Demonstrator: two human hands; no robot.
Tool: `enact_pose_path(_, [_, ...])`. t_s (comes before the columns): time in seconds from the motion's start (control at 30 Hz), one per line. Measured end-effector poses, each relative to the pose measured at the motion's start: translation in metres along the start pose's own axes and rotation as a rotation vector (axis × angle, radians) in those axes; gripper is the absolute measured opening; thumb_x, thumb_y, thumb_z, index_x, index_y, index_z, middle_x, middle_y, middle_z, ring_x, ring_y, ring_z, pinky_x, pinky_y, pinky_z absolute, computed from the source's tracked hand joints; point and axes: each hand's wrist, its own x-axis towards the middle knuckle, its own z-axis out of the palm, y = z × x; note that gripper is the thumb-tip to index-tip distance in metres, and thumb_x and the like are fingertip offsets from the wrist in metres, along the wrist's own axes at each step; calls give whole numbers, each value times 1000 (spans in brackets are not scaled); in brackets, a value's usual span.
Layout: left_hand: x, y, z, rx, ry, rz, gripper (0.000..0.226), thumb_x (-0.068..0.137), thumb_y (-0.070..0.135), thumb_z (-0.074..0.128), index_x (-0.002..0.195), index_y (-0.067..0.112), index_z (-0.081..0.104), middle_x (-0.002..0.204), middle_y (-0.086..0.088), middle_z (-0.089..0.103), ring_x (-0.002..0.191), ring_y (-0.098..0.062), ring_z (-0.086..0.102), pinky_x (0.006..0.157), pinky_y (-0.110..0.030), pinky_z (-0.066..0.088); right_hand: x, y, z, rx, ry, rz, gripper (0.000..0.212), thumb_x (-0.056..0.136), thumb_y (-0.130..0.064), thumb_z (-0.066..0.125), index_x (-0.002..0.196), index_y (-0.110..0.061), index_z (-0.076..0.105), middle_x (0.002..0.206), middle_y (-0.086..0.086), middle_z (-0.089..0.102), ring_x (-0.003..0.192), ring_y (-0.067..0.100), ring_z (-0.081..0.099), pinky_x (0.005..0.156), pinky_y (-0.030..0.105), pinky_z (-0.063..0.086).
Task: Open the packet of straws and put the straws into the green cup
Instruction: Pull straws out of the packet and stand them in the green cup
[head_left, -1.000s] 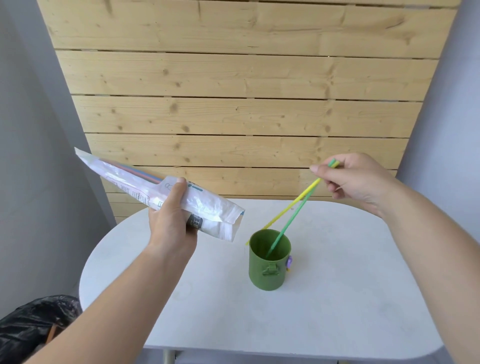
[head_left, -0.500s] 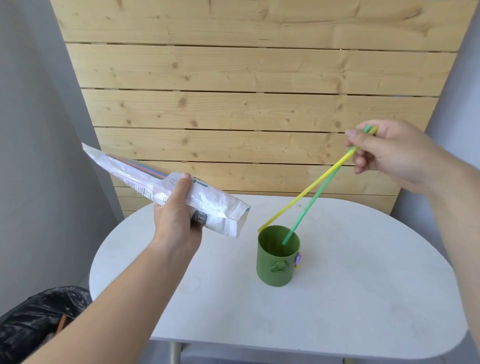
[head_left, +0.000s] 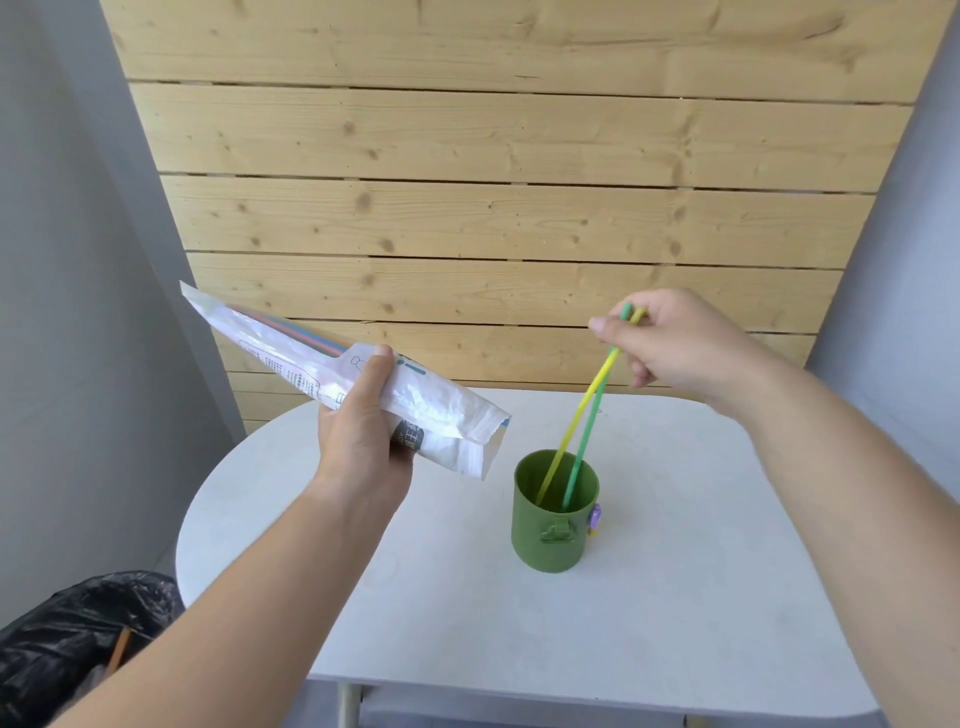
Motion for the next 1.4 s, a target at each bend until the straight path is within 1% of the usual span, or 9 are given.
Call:
enact_pose_path(0.17, [3, -1, -3, 2, -23, -5, 54, 95, 28, 76, 142, 8, 58, 104, -5, 67, 94, -23, 71, 96, -42, 60, 10, 2, 37, 143, 87, 77, 34, 87, -42, 72, 96, -9, 66, 70, 0, 53, 52, 17, 50, 66, 37, 56])
enact_pose_path(0.3, [5, 1, -5, 3, -21, -13, 36, 95, 27, 76, 127, 15, 63, 100, -4, 66, 95, -23, 69, 97, -42, 58, 15, -1, 44, 198, 169, 102, 38, 85, -43, 75, 96, -8, 67, 69, -1, 53, 48, 17, 48, 63, 32, 52])
enact_pose_path(0.57, [7, 4, -7, -23, -28, -14, 33, 95, 27, 76, 124, 16, 62, 99, -4, 67, 94, -23, 70, 95, -41, 59, 11, 1, 52, 129, 138, 144, 33, 85, -41, 75, 96, -10, 68, 76, 1, 57, 58, 16, 50, 55, 27, 47])
enact_pose_path(0.73, [10, 7, -8, -38, -79, -20, 31, 96, 31, 74, 121, 16, 61, 90, -1, 68, 91, -23, 70, 91, -40, 59, -2, -16, 52, 144, 222, 141, 47, 95, -48, 56, 93, -1, 63, 67, 5, 54, 54, 20, 47, 54, 31, 44])
enact_pose_path(0.87, [11, 17, -1, -62, -97, 27, 35, 95, 31, 76, 122, 16, 62, 94, -1, 69, 91, -22, 72, 86, -38, 61, -32, -38, 69, 349, -1, 328, 62, 100, -60, 34, 97, -5, 63, 61, 7, 56, 45, 19, 47, 42, 24, 36])
enact_pose_path(1.03, [-3, 31, 17, 27, -201, 260, 38, 95, 23, 77, 126, 14, 57, 98, -8, 61, 89, -25, 65, 77, -36, 58, -61, -47, 102, 705, -261, 665, 67, 95, -71, 29, 95, -9, 55, 58, 11, 54, 40, 19, 40, 38, 18, 25])
enact_pose_path(1.13, [-9, 36, 22, 141, -284, 397, 43, 93, 20, 79, 127, 15, 53, 102, -10, 58, 90, -28, 63, 76, -38, 56, -66, -46, 111, 904, -296, 764, 66, 95, -71, 28, 101, -11, 56, 58, 11, 55, 39, 18, 38, 35, 17, 25])
enact_pose_path(1.23, [-14, 36, 24, 233, -289, 451, 66, 86, 25, 85, 139, 8, 49, 109, -9, 63, 100, -29, 68, 87, -48, 58, -65, -44, 113, 1080, -281, 798, 66, 97, -67, 26, 103, -11, 60, 61, 10, 53, 41, 17, 36, 32, 17, 25])
enact_pose_path(1.4, [-15, 38, 24, 251, -311, 456, 73, 84, 27, 85, 143, 6, 48, 108, -8, 63, 99, -28, 67, 88, -49, 57, -61, -40, 115, 1004, -266, 771, 66, 98, -66, 23, 97, -11, 60, 57, 10, 54, 44, 17, 34, 34, 17, 24])
